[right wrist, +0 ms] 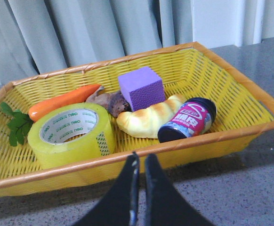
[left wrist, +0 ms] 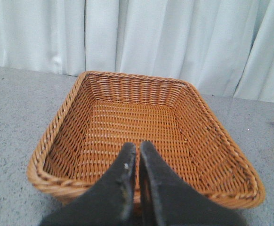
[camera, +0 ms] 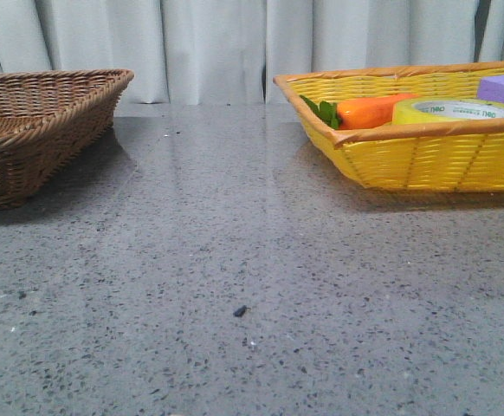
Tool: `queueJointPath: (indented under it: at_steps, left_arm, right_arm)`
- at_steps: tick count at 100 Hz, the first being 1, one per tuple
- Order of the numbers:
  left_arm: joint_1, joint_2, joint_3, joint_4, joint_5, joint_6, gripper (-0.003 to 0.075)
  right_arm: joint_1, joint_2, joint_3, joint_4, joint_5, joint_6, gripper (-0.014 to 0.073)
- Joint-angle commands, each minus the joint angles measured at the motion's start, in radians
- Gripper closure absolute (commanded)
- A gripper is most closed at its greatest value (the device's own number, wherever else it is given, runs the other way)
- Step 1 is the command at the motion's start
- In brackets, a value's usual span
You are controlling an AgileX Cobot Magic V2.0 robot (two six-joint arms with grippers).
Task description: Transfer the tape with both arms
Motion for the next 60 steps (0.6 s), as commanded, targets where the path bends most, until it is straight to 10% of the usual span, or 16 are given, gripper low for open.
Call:
queueJointPath:
  at_steps: [1,28,60]
  left_arm:
    - [0.001,0.067,-0.075,0.001,-0.079,-0.002,0.0741]
    - [0.001,0.187,-0.138,0.001,-0.08,-0.002,0.0741]
    - [0.001,0.206,-0.143,0.007,-0.08,-0.002,0.0741]
  right_arm:
    - [-0.006,0.069,-0.091,0.004,-0.007,-0.007,0.0668]
    - [0.015,0.331,-0.319,0.004,0.174,-0.053,0.0622]
    - [0.151,0.684,-0.655,0.004,0.418,-0.053,0.029]
